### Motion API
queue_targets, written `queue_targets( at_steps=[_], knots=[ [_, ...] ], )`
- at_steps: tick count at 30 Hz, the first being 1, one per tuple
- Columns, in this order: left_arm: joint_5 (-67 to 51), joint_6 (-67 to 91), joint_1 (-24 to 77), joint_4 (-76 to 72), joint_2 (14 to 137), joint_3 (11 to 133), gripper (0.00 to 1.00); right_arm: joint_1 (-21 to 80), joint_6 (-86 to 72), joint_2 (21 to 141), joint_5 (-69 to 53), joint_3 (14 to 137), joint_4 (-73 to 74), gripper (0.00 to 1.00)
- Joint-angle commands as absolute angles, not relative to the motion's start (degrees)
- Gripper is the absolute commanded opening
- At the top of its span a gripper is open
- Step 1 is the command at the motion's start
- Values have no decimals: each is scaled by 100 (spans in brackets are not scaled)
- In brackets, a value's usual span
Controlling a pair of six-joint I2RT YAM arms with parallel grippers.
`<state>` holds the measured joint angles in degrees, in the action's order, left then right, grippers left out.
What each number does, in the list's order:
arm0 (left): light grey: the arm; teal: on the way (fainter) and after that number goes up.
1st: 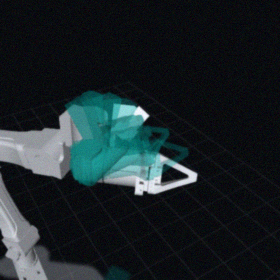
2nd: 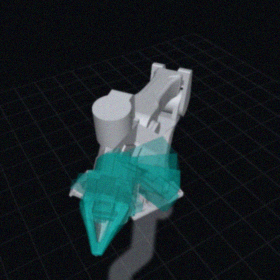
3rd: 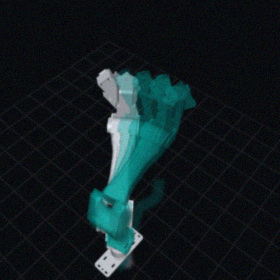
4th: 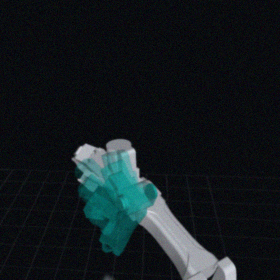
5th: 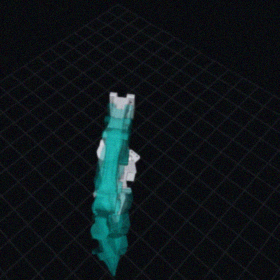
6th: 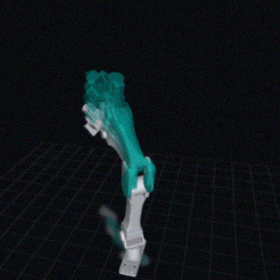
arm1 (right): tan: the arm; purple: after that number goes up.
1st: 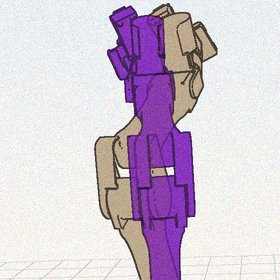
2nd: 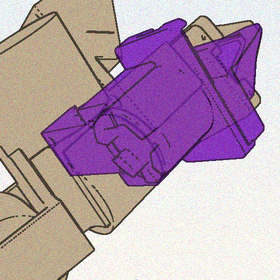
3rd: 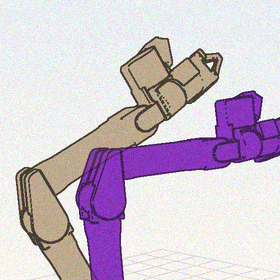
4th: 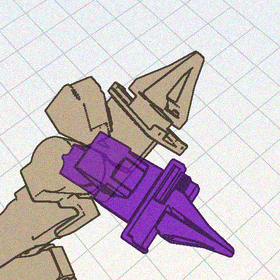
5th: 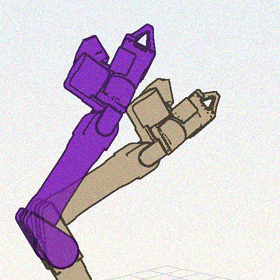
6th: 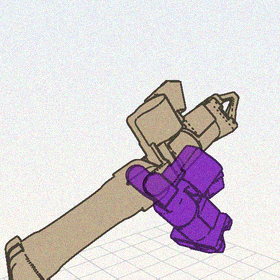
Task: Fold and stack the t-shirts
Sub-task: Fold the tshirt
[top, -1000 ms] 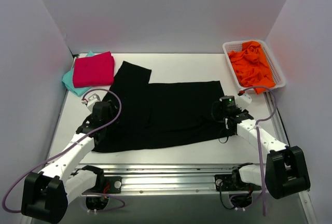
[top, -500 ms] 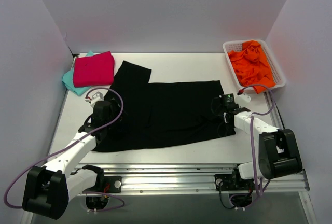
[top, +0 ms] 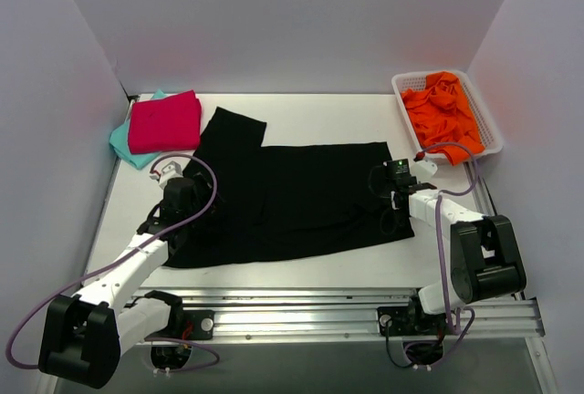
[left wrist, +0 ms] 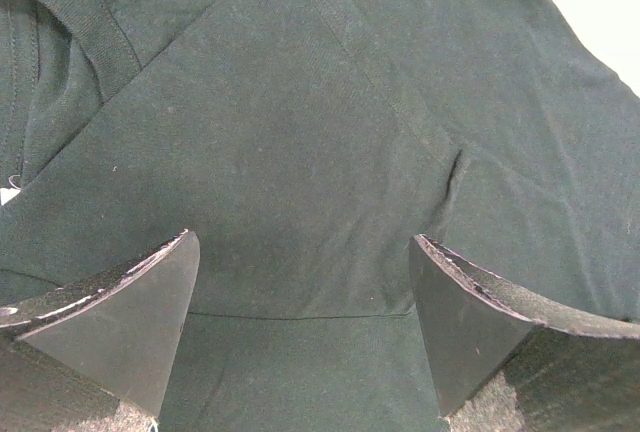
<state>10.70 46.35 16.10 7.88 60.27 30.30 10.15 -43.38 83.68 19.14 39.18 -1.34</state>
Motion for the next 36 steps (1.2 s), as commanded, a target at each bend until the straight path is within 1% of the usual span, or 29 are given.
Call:
queue_targets(
  at_steps=[1, 3, 5, 9, 15, 30, 34, 35, 36],
  knots=[
    [1134, 4649, 1635, 598, 5880, 3041, 94, 993, -4280, 8323, 2039, 4087, -26, 29],
    [1134, 4649, 1635, 598, 5889, 3032, 94, 993, -4289, 8315, 2030, 4069, -26, 26],
    [1142, 4641, 1635, 606, 5897, 3041, 94, 993, -4280, 8306, 2030, 4061, -26, 25],
    [1143, 4641, 1635, 615, 5889, 3050, 94, 993, -4315, 8297, 1969, 4017, -26, 26],
    [1178, 4641, 1635, 633, 5862, 3059, 94, 1002, -4377, 8244, 1890, 3964, 132, 30],
    [1230, 4641, 1626, 668, 5871, 3067, 94, 1020, -4456, 8437, 1591, 3955, 97, 28],
    [1248, 4641, 1626, 686, 5871, 3067, 94, 1020, -4439, 8464, 1512, 3929, 106, 24],
    [1248, 4641, 1626, 686, 5871, 3076, 94, 1020, -4438, 8473, 1477, 3911, 97, 17],
    [1257, 4641, 1626, 694, 5871, 3067, 94, 1020, -4430, 8447, 1468, 3902, 88, 13]
  ],
)
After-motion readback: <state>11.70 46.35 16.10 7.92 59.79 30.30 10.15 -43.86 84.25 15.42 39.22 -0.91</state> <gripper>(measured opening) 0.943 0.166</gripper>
